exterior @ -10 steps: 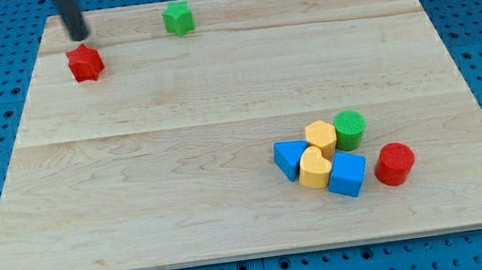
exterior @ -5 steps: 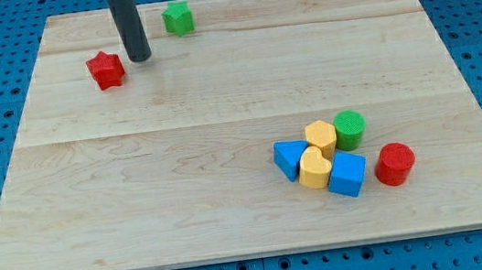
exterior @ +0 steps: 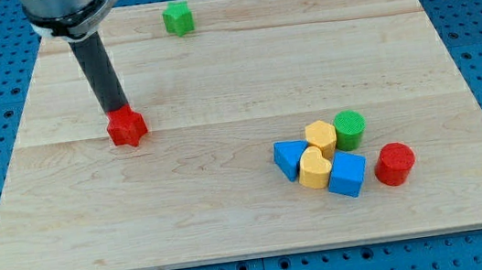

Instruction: Move the red star towards the blue triangle

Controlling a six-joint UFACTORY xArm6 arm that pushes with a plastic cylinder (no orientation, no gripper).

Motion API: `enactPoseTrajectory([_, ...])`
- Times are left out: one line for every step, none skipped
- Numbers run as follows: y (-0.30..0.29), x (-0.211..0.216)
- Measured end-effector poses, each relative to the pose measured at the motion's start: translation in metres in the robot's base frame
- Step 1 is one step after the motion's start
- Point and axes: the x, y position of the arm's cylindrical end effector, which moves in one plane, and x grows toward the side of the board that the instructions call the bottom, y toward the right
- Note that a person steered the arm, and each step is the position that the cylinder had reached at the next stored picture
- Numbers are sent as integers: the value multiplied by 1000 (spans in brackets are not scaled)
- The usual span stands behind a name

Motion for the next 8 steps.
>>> enactPoseTrajectory([-5, 36])
enactPoseTrajectory([76, 43])
enactPoseTrajectory([55, 89])
enactPoseTrajectory([65, 116])
enactPoseTrajectory([82, 92])
enactPoseTrajectory([67, 83])
enactPoseTrajectory([145, 51])
enactPoseTrajectory([182, 40])
